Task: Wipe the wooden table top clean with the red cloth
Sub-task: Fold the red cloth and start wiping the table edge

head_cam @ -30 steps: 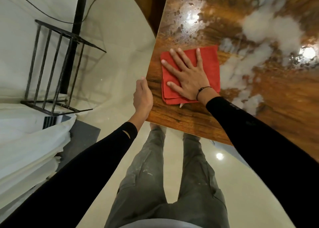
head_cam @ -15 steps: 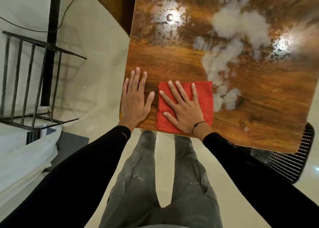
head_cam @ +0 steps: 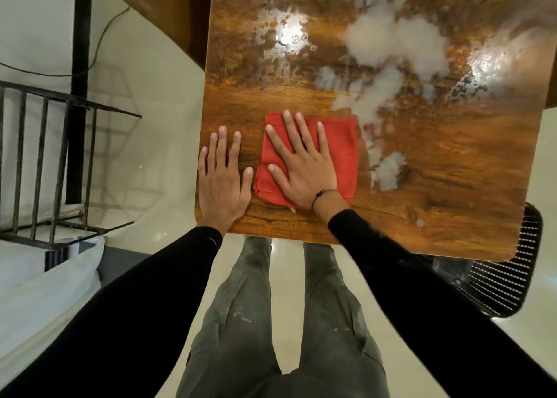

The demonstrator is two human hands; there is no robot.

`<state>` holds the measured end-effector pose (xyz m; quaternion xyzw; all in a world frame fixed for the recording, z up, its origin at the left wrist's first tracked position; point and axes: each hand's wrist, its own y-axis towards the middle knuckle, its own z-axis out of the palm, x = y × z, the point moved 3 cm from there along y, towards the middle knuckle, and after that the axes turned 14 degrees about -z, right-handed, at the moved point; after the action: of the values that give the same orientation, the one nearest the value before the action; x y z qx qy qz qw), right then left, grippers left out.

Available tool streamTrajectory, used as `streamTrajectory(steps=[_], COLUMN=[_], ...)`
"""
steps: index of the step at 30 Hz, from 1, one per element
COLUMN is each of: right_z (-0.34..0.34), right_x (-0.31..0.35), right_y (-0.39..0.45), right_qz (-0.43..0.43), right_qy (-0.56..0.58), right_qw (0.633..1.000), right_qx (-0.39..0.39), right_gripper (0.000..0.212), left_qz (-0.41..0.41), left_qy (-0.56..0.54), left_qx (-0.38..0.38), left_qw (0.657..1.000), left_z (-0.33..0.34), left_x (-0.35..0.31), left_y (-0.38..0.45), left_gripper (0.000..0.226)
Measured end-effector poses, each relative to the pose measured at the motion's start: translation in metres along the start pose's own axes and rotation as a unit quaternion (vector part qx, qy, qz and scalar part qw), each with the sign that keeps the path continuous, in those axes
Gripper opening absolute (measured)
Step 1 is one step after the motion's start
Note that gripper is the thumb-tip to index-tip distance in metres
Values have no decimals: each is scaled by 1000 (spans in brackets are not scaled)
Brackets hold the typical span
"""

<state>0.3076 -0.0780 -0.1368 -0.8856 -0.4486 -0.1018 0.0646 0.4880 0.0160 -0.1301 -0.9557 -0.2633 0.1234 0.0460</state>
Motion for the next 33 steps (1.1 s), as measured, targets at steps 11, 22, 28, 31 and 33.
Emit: streamTrajectory(steps=[11,22,28,31,33], right_z=[14,-10,-1,12,16], right_x=[3,-29,2,25,25], right_y=[-96,-17,-59,-88,-105], right_qz=[-105,198,242,146,89], right_qy=[8,-15,2,10,12], right_qw=[993,979,970,989,996], right_qx=[55,-40,-37,-13,5], right_gripper=[81,78,79,79,79], left_qz=[-7,2,5,82,128], left_qy=[0,5,-21,-72,-83], left_qx=[9,-1,1,16,44], left_qw=[1000,1000,1000,994,987], left_z=[0,1,-4,-3,3], left_x=[-2,-1,-14,-57,-90], left_y=[0,-1,-1,11,20], left_gripper=[72,73,68,60,58])
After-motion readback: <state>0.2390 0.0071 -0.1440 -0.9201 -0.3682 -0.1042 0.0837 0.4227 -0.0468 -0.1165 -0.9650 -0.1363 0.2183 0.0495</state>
